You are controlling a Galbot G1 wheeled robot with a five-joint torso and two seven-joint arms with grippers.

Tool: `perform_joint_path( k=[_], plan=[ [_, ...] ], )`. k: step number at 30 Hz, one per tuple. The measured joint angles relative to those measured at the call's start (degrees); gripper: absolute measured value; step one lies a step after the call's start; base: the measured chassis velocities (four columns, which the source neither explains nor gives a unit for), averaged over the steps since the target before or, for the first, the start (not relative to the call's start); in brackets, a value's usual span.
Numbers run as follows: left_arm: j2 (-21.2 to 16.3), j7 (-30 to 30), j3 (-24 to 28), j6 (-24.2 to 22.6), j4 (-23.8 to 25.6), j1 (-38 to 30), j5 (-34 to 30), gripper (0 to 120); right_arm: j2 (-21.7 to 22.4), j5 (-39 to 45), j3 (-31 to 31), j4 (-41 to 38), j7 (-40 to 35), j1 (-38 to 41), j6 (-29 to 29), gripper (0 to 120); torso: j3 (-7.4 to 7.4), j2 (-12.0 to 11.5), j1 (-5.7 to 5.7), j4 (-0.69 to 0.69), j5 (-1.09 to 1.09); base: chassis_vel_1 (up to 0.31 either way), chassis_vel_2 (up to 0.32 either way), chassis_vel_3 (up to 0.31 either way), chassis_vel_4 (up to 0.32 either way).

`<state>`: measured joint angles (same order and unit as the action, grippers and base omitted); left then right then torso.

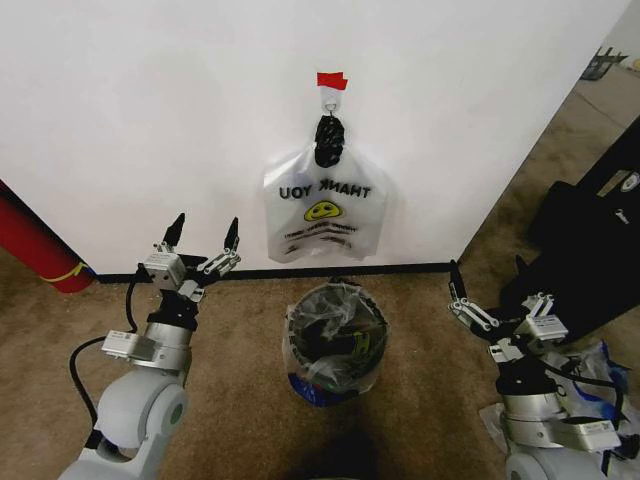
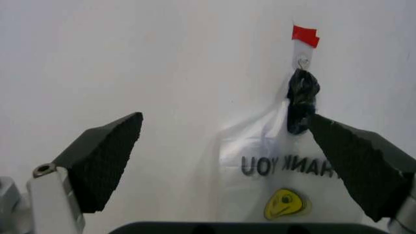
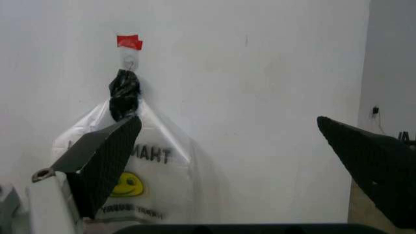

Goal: Pick up the garbage bag from the wall and place it over the trash bin.

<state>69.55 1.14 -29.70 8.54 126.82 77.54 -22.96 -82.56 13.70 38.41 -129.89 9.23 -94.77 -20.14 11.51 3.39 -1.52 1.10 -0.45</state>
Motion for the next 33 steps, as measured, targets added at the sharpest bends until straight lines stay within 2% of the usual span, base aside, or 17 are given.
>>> perform_joint_path(
  k=[23,33],
  plan=[
    [1.9,-1.7,-1.7,0.4,0.5,0.2,0.7,100,1.3,-0.8,-1.6,1.0,-1.2,3.1,1.3,100,0.01,0.0,0.0,0.0,-0.01,0.0,0.0,0.0,0.0],
    [2.8,-2.3,-1.3,-1.6,1.9,1.3,1.8,100,1.5,0.7,-1.4,0.5,-0.6,3.5,2.9,100,0.01,0.0,0.0,0.0,-0.01,0.0,0.0,0.0,0.0]
  ],
)
